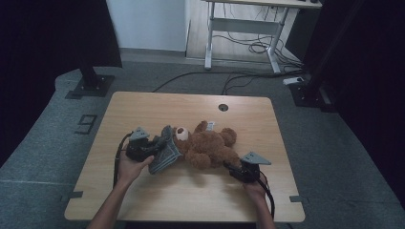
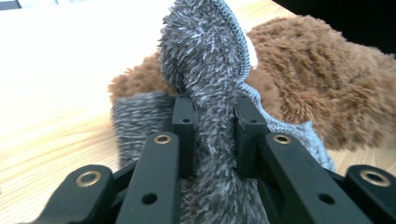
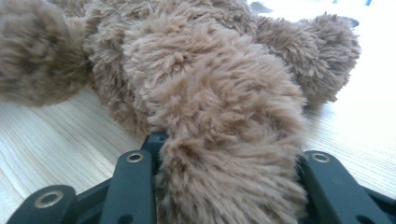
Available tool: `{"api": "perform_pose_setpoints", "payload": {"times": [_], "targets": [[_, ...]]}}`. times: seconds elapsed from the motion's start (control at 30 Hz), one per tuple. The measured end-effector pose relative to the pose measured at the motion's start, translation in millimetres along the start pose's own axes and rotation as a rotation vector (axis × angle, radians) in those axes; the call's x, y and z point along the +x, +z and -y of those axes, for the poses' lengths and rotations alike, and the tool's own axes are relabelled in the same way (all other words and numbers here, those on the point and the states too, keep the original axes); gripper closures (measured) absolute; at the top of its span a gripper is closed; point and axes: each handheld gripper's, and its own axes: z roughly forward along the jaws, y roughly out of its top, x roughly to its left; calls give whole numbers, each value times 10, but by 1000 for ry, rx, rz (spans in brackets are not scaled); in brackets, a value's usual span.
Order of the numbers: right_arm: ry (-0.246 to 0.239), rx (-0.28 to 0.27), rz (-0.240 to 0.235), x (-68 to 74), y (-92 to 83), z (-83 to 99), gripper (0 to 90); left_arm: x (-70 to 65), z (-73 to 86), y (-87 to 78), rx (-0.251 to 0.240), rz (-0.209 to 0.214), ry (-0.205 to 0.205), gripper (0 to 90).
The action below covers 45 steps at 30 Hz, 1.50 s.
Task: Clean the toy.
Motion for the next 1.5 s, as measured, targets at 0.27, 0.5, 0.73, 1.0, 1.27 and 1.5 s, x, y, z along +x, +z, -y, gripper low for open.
{"api": "perform_pose_setpoints", "payload": {"times": [0.27, 0.5, 0.73, 1.0, 1.27, 1.5], "targets": [[-5, -1, 1, 2, 4, -1, 556, -637, -365, 209, -21, 146, 91, 742], [-9, 2, -3, 4, 2, 1, 554, -1195, -622, 582, 18, 247, 167, 741], [-15, 5, -4, 11, -7, 2, 553, -1513, -495, 1098, 124, 234, 204, 736], [-22, 8, -8, 21, -5, 9, 557, -1295, -336, 1011, 104, 218, 170, 740], [-26, 4, -25, -4, -9, 18, 558, -943, -278, 670, 67, 132, 141, 739], [-36, 4, -35, -10, -17, 26, 557, -567, -162, 428, 39, 120, 58, 739]]}}
